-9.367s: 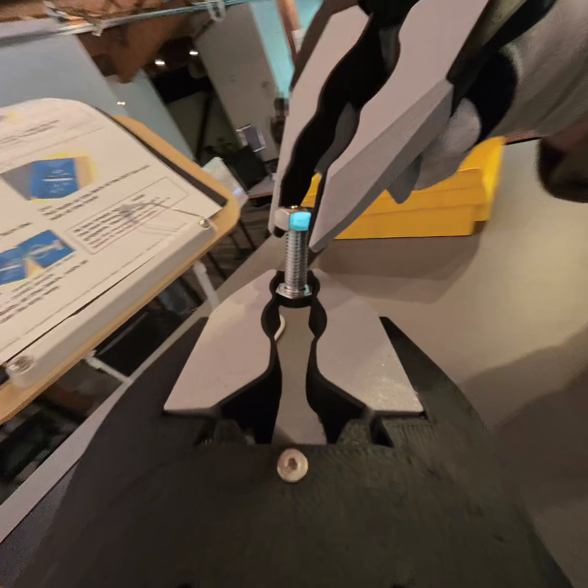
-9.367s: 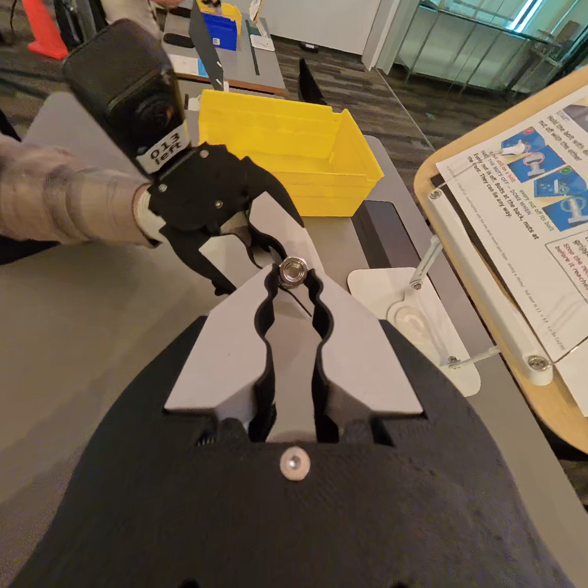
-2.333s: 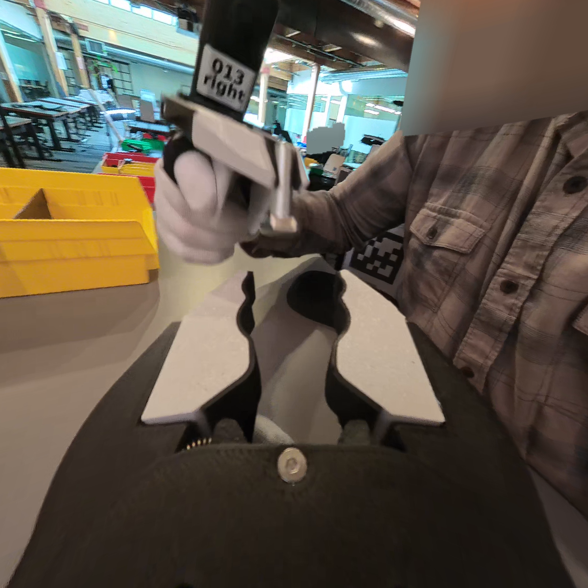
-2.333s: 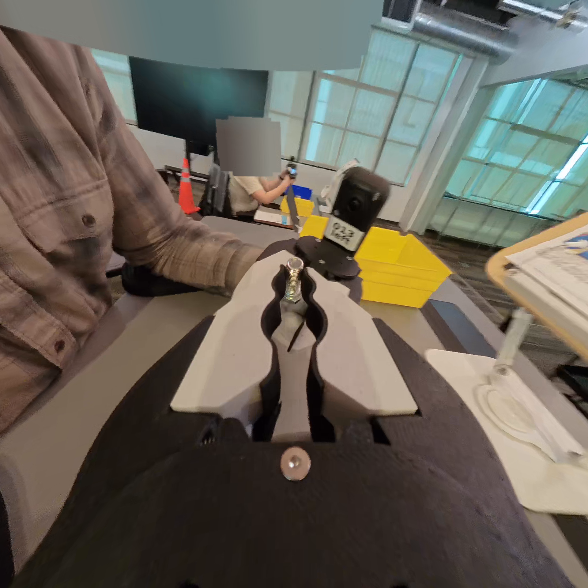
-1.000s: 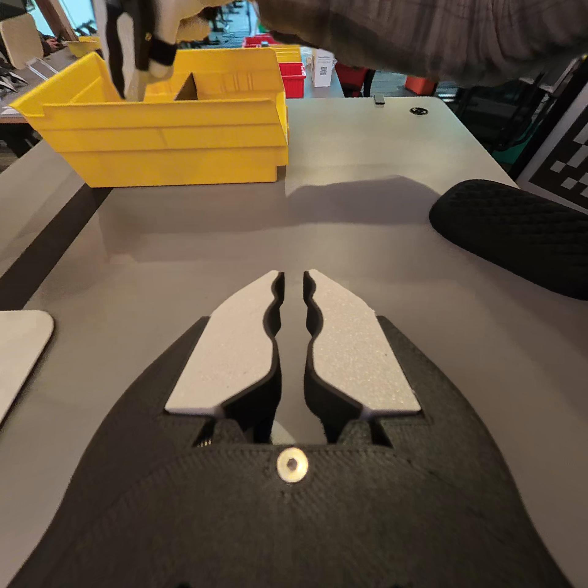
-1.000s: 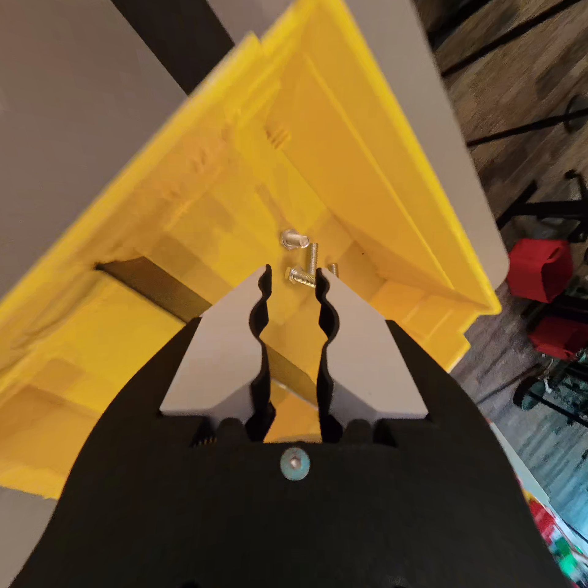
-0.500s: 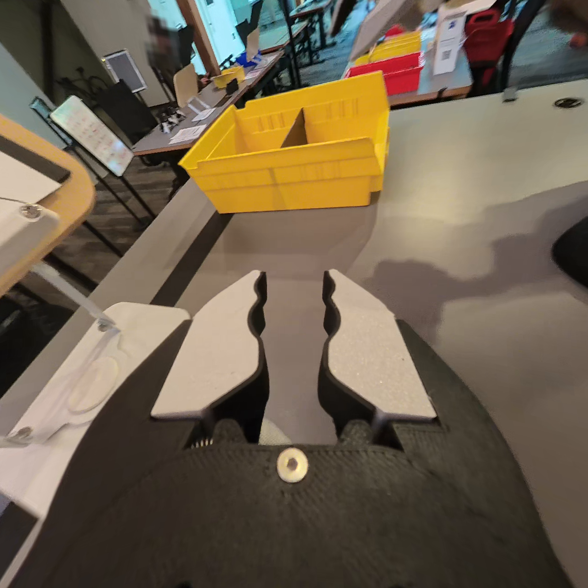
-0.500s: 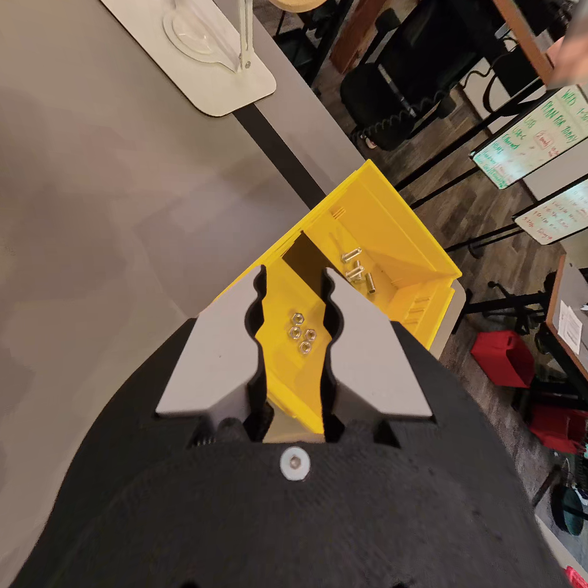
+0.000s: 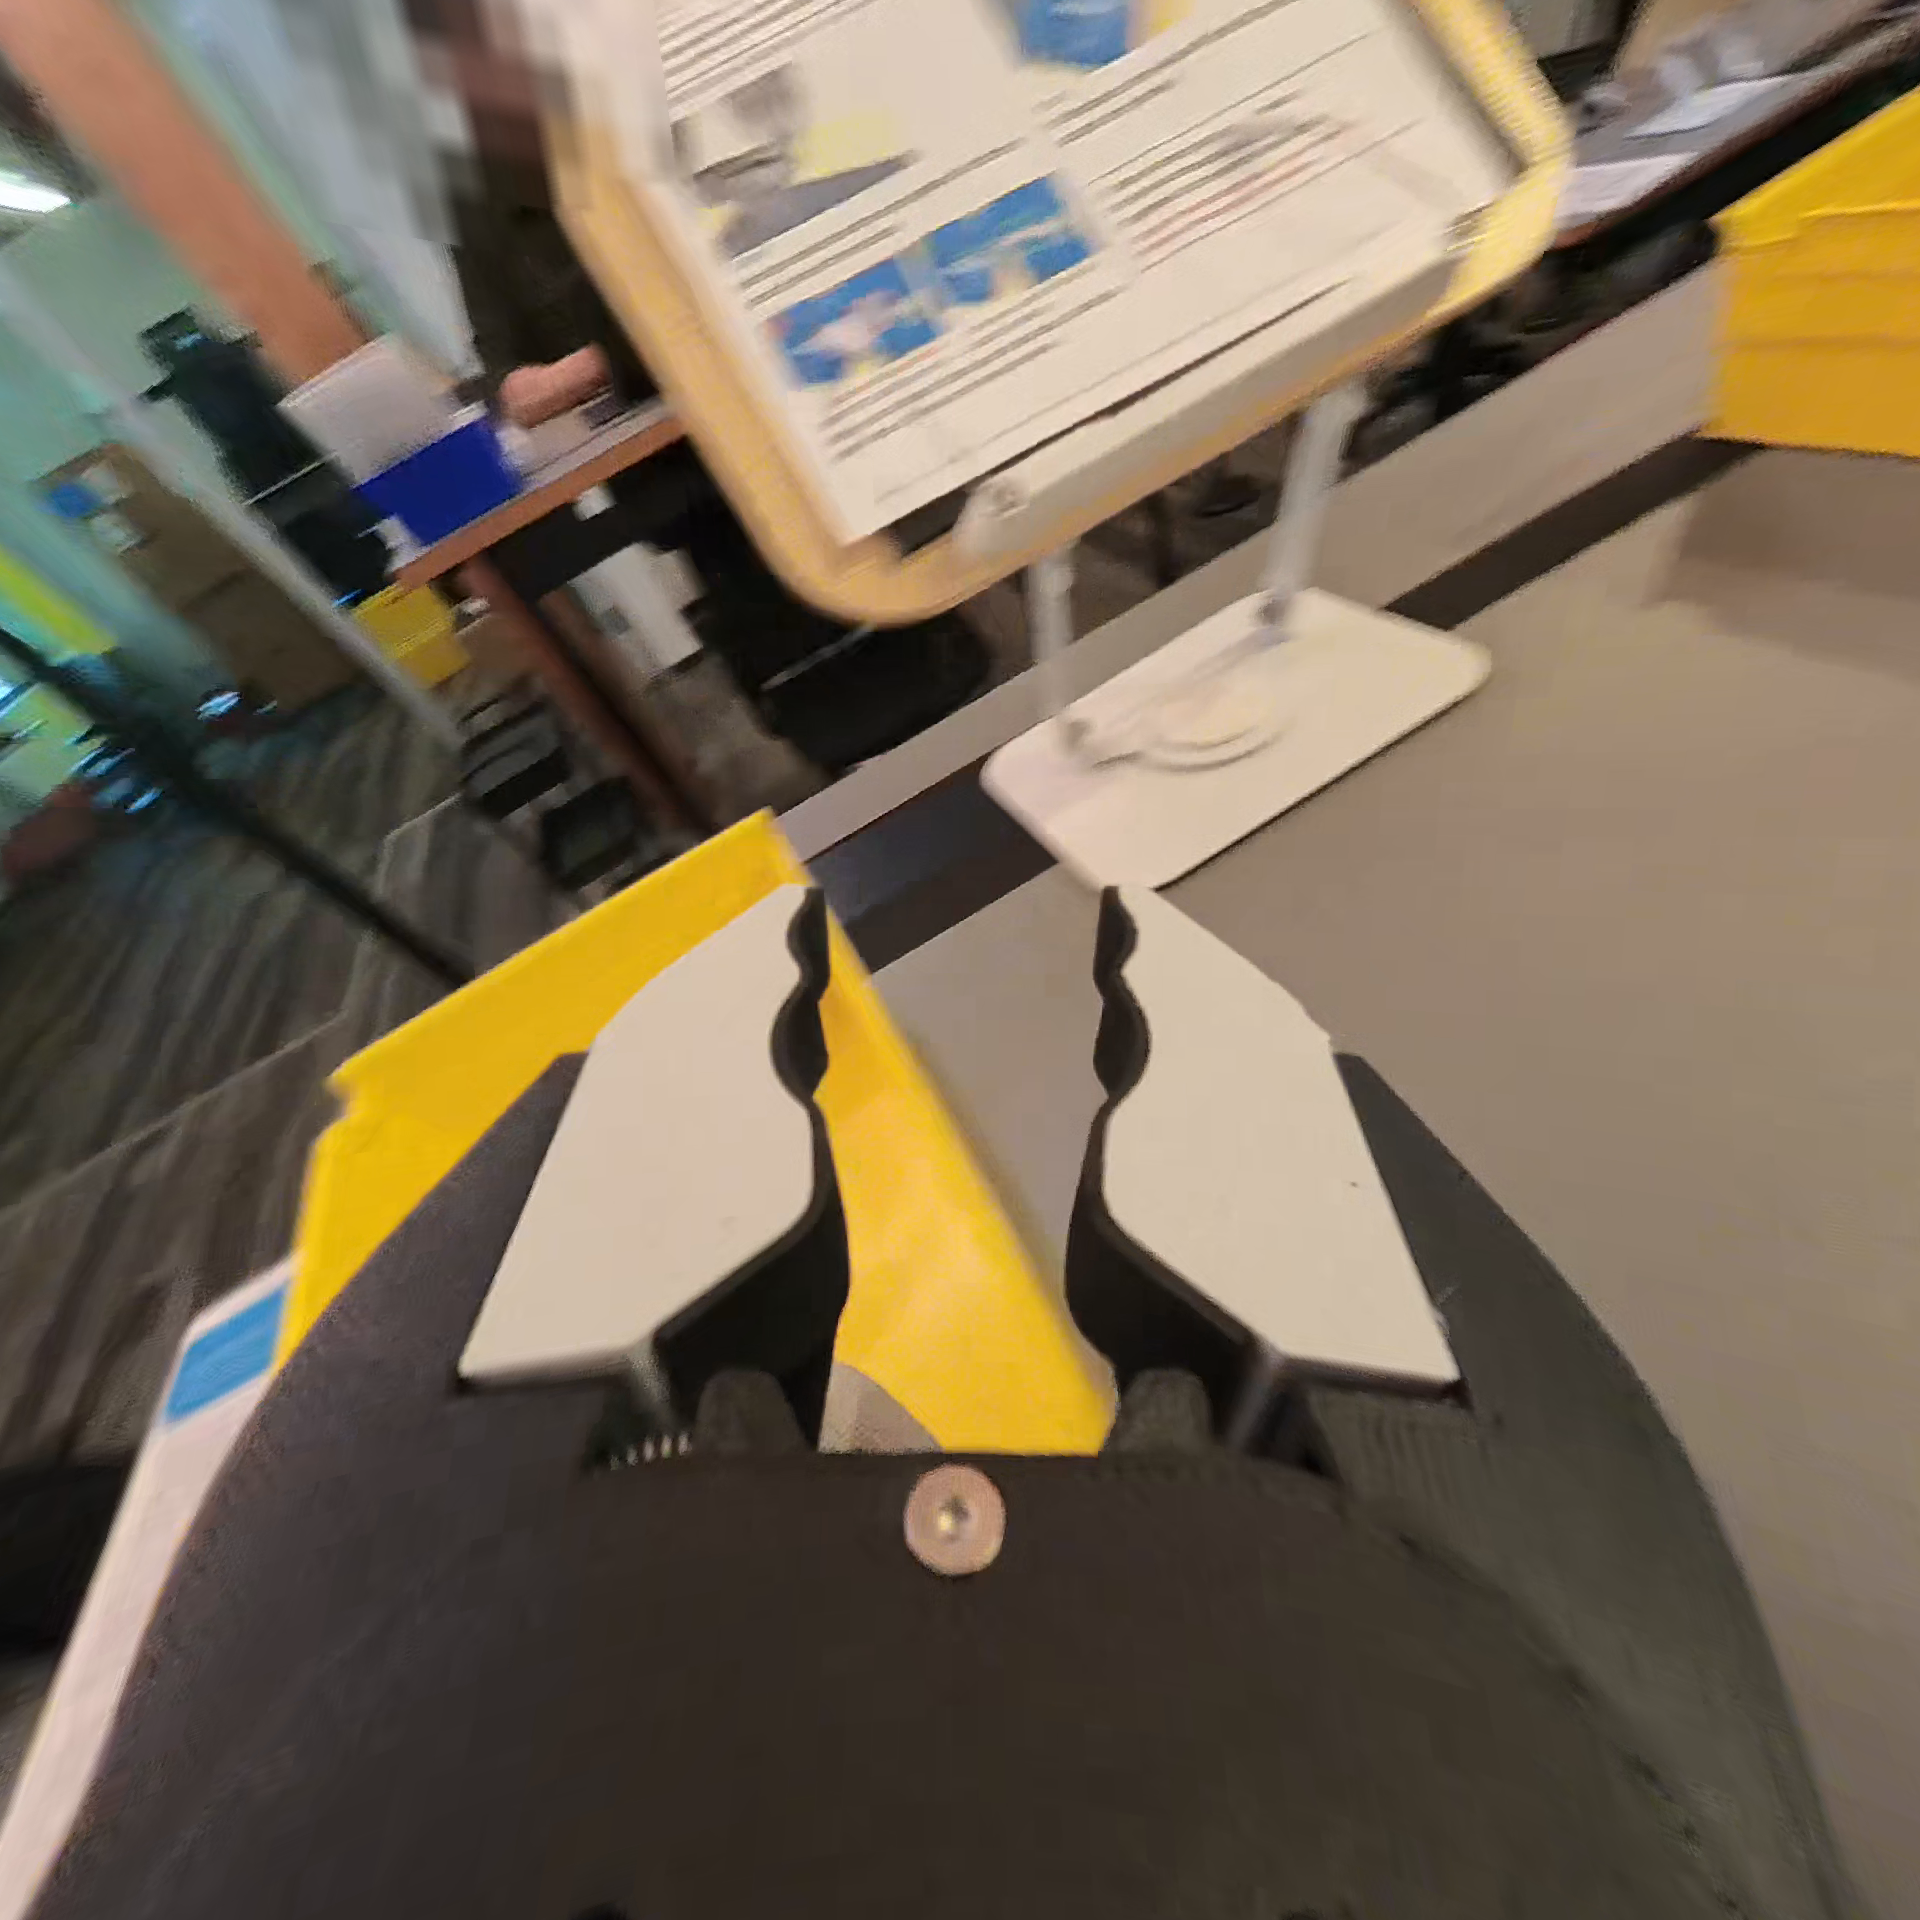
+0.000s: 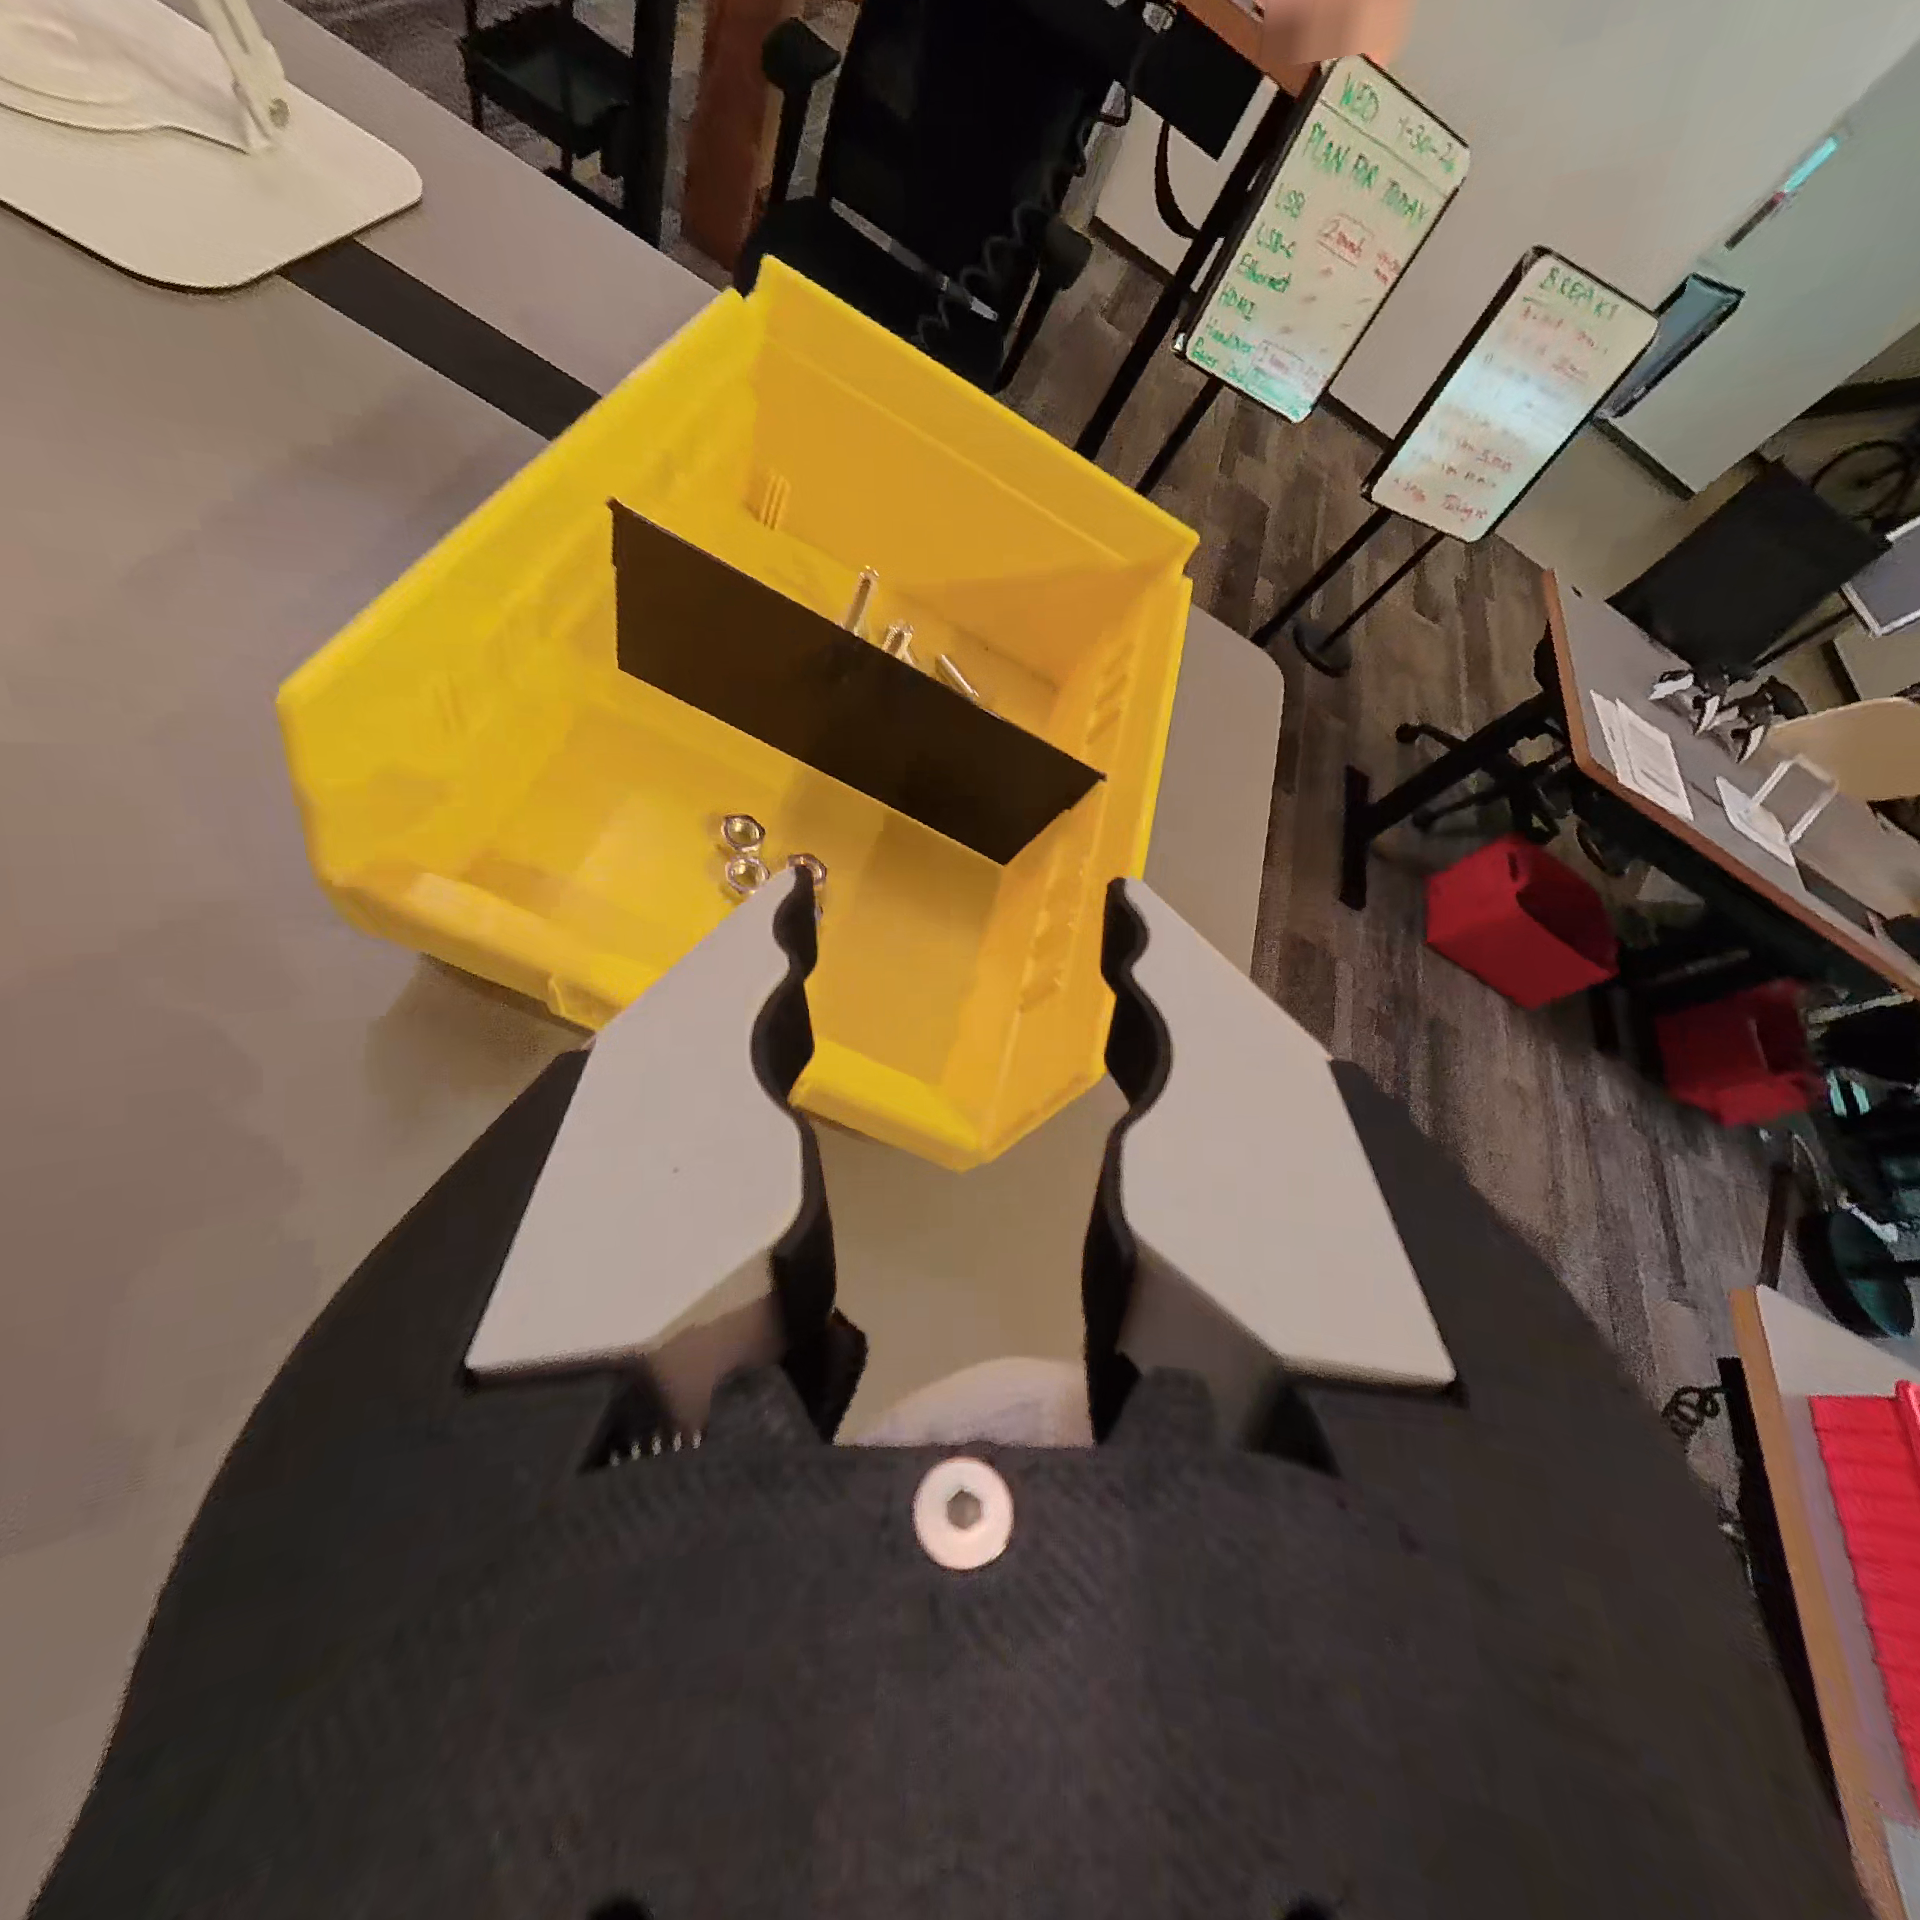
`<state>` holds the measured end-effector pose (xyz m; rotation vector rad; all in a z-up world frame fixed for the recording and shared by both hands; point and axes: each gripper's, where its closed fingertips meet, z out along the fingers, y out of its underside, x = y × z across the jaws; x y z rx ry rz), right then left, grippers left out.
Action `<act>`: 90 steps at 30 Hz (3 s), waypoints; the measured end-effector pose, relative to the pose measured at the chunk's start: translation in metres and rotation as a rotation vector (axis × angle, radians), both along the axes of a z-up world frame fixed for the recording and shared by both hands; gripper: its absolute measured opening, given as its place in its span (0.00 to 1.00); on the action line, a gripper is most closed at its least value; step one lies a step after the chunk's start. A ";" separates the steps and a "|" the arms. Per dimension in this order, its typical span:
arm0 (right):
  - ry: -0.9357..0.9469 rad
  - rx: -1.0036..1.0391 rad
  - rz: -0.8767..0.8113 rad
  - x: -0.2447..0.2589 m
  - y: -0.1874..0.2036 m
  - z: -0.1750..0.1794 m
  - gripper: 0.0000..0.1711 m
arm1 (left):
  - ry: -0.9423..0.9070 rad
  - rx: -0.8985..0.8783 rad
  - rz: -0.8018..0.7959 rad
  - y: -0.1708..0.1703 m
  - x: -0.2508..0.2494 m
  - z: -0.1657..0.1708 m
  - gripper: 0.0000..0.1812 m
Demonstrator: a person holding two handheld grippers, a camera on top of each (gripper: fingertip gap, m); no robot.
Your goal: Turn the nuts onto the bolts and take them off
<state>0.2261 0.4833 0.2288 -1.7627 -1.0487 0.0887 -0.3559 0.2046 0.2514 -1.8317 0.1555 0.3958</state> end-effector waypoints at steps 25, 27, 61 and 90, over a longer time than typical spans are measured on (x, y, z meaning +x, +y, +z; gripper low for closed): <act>0.317 -0.024 0.290 -0.139 -0.190 -0.052 0.77 | -0.027 -0.031 0.101 -0.119 0.050 -0.081 0.60; 0.311 -0.011 0.283 -0.141 -0.194 -0.053 0.76 | -0.053 -0.032 0.082 -0.118 0.058 -0.087 0.58; 0.110 -0.149 0.209 -0.203 -0.183 -0.095 0.71 | -0.126 -0.031 -0.025 -0.041 0.103 -0.094 0.48; 0.316 -0.154 -0.237 0.034 0.089 -0.099 0.26 | -0.217 -0.021 0.675 -0.142 -0.200 -0.089 0.54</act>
